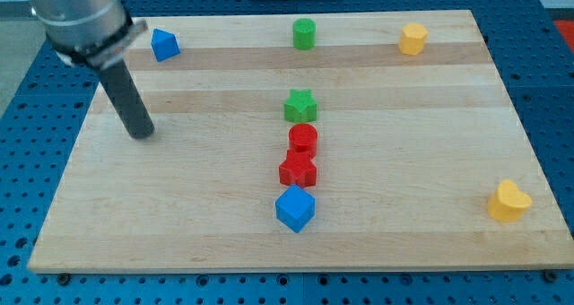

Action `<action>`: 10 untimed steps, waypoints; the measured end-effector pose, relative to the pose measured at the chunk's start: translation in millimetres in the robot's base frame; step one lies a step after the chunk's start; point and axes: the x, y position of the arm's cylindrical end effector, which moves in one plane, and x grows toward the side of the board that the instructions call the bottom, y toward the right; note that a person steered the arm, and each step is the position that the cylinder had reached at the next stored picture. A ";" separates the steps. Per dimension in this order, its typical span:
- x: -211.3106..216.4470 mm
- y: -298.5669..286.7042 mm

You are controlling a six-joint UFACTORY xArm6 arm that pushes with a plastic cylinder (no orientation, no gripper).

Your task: Slide the blue triangle to the top left of the green star

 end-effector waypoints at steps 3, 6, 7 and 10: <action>-208.2 -6.5; -155.0 3.2; -154.6 3.2; -128.4 -26.4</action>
